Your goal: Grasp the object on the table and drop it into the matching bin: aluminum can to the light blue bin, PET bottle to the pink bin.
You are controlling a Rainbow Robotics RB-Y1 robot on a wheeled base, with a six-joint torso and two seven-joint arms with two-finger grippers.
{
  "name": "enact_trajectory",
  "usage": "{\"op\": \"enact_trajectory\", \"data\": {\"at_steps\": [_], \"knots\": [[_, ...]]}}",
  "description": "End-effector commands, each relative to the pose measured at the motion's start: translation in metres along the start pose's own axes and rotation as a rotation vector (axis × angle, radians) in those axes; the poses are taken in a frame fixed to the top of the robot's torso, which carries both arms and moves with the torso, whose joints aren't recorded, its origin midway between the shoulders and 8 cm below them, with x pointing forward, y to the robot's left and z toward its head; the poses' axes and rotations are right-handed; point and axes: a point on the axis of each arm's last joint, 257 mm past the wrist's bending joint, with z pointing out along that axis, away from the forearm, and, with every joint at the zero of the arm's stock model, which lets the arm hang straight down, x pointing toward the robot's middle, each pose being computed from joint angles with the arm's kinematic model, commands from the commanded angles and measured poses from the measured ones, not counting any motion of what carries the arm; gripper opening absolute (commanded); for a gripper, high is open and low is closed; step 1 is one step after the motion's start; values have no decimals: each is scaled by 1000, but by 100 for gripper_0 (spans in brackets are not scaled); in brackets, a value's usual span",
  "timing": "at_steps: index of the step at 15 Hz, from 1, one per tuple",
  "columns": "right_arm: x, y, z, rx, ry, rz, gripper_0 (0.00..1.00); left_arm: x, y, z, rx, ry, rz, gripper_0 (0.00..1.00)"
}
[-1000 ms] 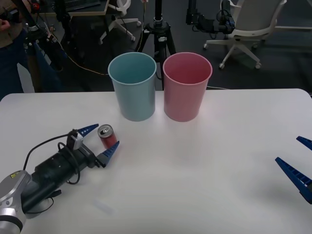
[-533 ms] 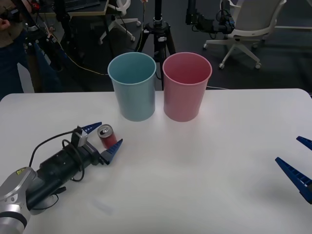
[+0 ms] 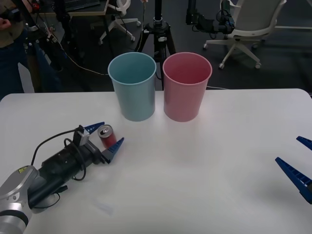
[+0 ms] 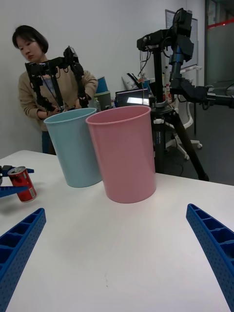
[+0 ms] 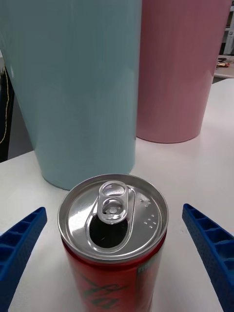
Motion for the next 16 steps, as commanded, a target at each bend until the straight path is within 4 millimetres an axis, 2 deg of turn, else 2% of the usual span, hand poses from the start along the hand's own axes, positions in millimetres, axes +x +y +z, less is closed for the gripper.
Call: {"op": "enact_trajectory", "data": {"at_steps": [1, 10, 13, 16], "knots": [[0, 0, 0, 0, 0, 0, 100, 0, -1, 0, 0, -3, -10, 1], [0, 0, 0, 0, 0, 0, 100, -4, -5, -1, 16, -19, -58, 0], [0, 0, 0, 0, 0, 0, 100, -9, -6, -7, 25, -35, -80, 0], [0, 0, 0, 0, 0, 0, 100, -19, -4, -23, 18, -22, -99, 0]]}}
